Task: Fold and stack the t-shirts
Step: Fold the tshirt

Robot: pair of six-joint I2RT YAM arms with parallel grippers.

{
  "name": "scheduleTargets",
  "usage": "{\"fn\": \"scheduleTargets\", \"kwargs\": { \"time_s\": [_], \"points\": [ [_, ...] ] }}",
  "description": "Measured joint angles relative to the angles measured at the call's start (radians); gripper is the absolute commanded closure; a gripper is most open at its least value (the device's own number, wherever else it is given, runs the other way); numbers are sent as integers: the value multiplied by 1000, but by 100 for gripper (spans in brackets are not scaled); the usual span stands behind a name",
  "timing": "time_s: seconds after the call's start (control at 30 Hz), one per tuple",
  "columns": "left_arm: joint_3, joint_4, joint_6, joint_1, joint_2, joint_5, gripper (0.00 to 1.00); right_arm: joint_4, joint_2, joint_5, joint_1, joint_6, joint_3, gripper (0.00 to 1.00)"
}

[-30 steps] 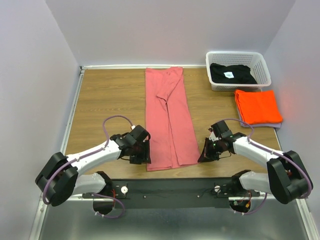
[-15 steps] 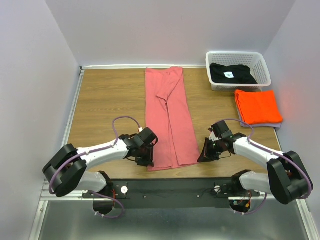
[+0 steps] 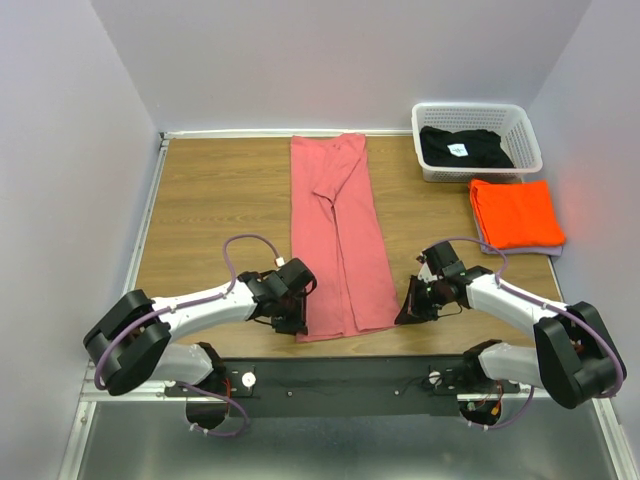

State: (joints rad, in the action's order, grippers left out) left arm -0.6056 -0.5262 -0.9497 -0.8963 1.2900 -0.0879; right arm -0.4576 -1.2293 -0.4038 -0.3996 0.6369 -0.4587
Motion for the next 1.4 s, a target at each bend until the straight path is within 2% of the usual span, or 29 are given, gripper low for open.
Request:
{"fn": "scheduleTargets", "kwargs": {
  "time_s": [0.1,0.13,0.2,0.23,0.3,0.53,0.7,0.8,0.9,1.13,1.23,1.4],
  "points": [
    [0,-10,-9,-2,-2,9,66,1,-1,-2,0,0,0,100],
    [0,-14,-11,-2,-2,13,74,1,-1,-2,0,0,0,100],
    [0,-22,-13,-2,-2,20,81,1,-1,-2,0,0,0,100],
    [0,-26,-15,-3,-2,23,91,1,-1,-3,0,0,0,100],
    [0,-29,-19,-3,-2,24,100,1,-1,-3,0,0,0,100],
    [0,-39,-31,-23,-9,24,100,-20,19,8,-38,13,0,100],
    [0,-73,-64,-101,-29,14,100,-99,70,31,-114,30,-6,100],
    [-7,-89,-68,-105,-70,-3,100,-153,78,53,-130,27,-45,100],
    [-36,-97,-46,-47,-90,-16,100,-196,53,103,-130,24,-132,100],
    [-189,-68,119,236,-78,-8,100,-217,-95,289,-124,-37,-450,100],
    [-245,-24,204,320,-18,-3,100,-202,-194,357,-114,-76,-593,100],
    [-345,50,333,435,135,4,100,-163,-329,412,-71,-126,-734,100]
  ]
}}
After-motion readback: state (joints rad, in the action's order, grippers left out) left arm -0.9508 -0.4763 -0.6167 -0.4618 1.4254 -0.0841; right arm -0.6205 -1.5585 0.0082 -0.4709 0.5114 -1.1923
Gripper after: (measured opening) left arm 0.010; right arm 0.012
